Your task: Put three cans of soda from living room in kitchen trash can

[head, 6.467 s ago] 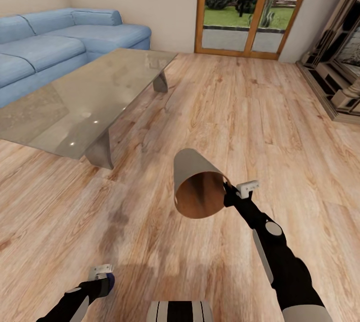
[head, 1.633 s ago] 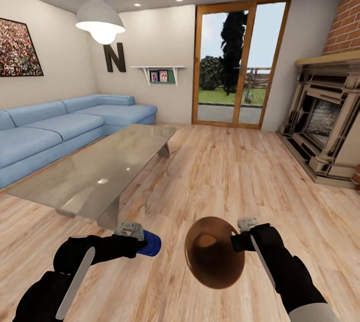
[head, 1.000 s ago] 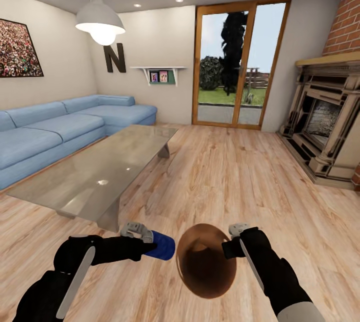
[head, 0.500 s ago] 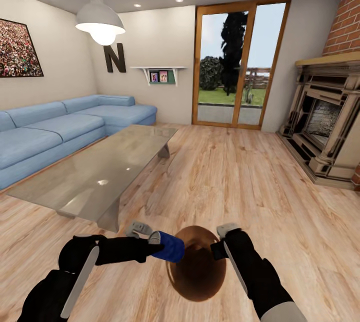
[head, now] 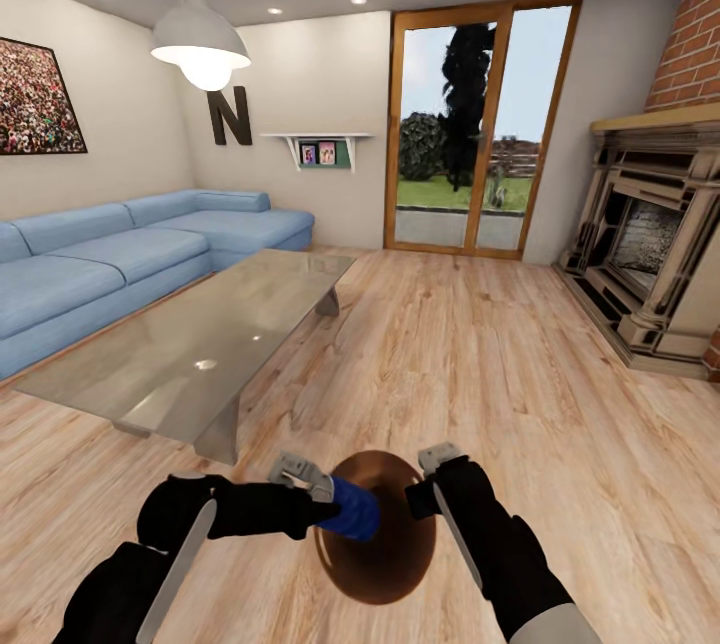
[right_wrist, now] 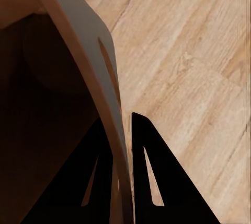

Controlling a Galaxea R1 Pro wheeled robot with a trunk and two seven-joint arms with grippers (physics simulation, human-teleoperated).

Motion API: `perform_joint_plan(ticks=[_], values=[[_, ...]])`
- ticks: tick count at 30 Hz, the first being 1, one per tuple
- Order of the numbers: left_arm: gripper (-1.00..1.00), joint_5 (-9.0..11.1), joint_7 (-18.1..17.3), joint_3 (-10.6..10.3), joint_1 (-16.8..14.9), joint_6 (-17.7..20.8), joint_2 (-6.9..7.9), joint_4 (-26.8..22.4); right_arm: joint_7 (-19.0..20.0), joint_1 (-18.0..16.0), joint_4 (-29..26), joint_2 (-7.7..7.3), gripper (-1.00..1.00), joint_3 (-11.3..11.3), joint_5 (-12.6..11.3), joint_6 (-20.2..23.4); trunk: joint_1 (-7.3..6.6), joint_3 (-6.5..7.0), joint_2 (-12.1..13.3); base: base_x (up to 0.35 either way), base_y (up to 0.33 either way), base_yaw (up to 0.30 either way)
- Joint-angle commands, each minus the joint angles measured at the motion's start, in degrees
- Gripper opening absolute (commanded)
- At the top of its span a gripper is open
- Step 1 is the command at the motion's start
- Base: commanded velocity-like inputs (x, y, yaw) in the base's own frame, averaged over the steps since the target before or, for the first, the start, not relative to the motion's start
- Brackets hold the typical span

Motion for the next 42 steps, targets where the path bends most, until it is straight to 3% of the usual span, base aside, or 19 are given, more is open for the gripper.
perform_joint_plan(ticks=[1,14,16,17,21,22,24,28,33,42], values=[[-1.0,0.0,0.5,-0.3,0.0,0.0,-0.01,0.0,0.3,0.0,-0.1,0.07,-1.0,0.1,-0.5,0.0,0.0,0.01,0.0,0.0,0.0,0.0],[-1.0,-0.1,5.9,-3.6,0.0,0.0,-0.6,0.4,0.2,0.0,-1.4,0.45,-1.0,1.7,-0.6,0.0,0.0,0.01,0.0,0.0,0.0,0.0],[-1.0,-0.1,7.3,-4.1,0.0,0.0,-0.99,0.5,0.2,0.0,-1.8,0.52,-1.0,1.8,-0.6,0.0,0.0,0.01,0.0,0.0,0.0,0.0],[-1.0,-0.2,8.7,-5.6,0.0,0.0,-2.37,1.7,0.2,0.0,-2.5,0.89,-1.0,1.8,-0.6,0.0,0.0,0.01,0.0,0.0,0.0,0.0],[-1.0,-0.3,11.2,-6.7,0.0,0.0,-3.05,2.4,0.2,0.0,-3.2,1.05,-1.0,1.9,-0.6,0.0,0.0,0.01,0.0,0.0,0.0,0.0],[-1.0,-0.3,13.6,-7.8,0.0,-0.4,-3.34,2.7,0.2,0.0,-3.7,1.11,-1.0,2.7,-0.7,0.0,0.0,0.01,0.0,0.0,0.0,0.0],[-1.0,-0.3,15.2,-9.1,0.0,-1.1,-3.51,2.9,0.2,0.0,-4.1,1.15,-1.0,3.7,-0.7,0.0,0.0,0.01,0.0,0.0,0.0,0.0],[-1.0,-0.3,16.4,-10.2,0.0,-2.2,-3.75,3.0,0.2,0.0,-4.4,1.28,-1.0,4.6,-0.7,0.0,0.0,0.01,0.0,0.0,0.0,0.0],[-1.0,-0.3,18.7,-10.8,0.0,-4.4,-4.07,4.2,0.3,0.0,-4.5,1.46,-1.0,4.9,-0.7,0.0,0.0,0.01,0.0,0.0,0.0,0.0],[-1.0,-0.3,27.0,-13.9,0.0,-8.0,-5.3,8.0,0.2,0.1,-4.6,1.54,-1.0,5.2,-0.6,0.0,0.0,0.01,0.0,0.0,0.0,0.0]])
